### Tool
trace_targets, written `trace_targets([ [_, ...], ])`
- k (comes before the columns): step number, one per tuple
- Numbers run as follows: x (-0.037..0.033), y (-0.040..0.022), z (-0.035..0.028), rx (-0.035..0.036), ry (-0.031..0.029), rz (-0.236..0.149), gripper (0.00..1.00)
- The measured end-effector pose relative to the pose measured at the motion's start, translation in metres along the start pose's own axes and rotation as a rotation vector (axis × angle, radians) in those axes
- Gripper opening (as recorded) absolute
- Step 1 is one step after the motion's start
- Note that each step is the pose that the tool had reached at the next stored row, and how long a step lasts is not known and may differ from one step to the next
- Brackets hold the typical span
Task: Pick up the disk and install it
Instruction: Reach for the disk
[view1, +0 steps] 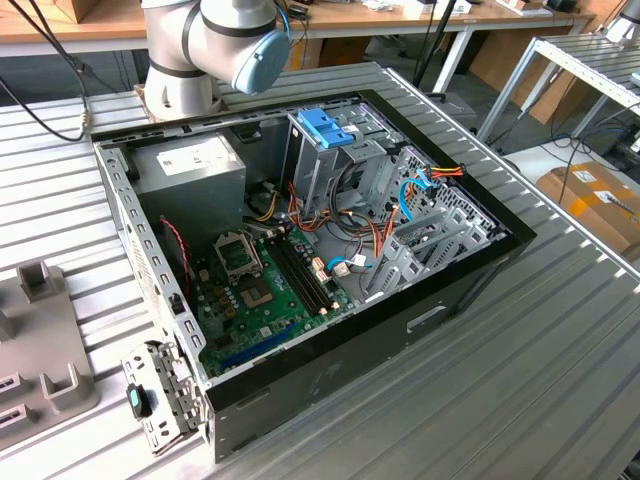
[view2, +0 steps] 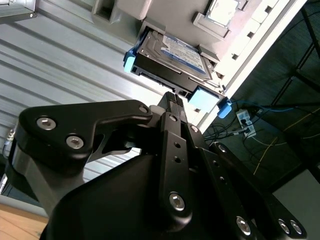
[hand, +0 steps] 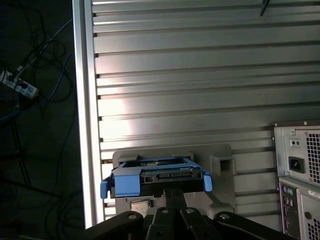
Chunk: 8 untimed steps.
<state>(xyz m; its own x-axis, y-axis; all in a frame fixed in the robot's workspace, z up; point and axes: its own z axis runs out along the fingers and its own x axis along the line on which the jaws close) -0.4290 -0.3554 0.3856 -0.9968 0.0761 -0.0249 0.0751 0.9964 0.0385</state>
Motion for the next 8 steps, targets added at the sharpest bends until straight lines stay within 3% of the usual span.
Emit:
trace_targets([
  [8,0.0017,-0.0001,0.0,0.0,0.0,0.0,0.11],
])
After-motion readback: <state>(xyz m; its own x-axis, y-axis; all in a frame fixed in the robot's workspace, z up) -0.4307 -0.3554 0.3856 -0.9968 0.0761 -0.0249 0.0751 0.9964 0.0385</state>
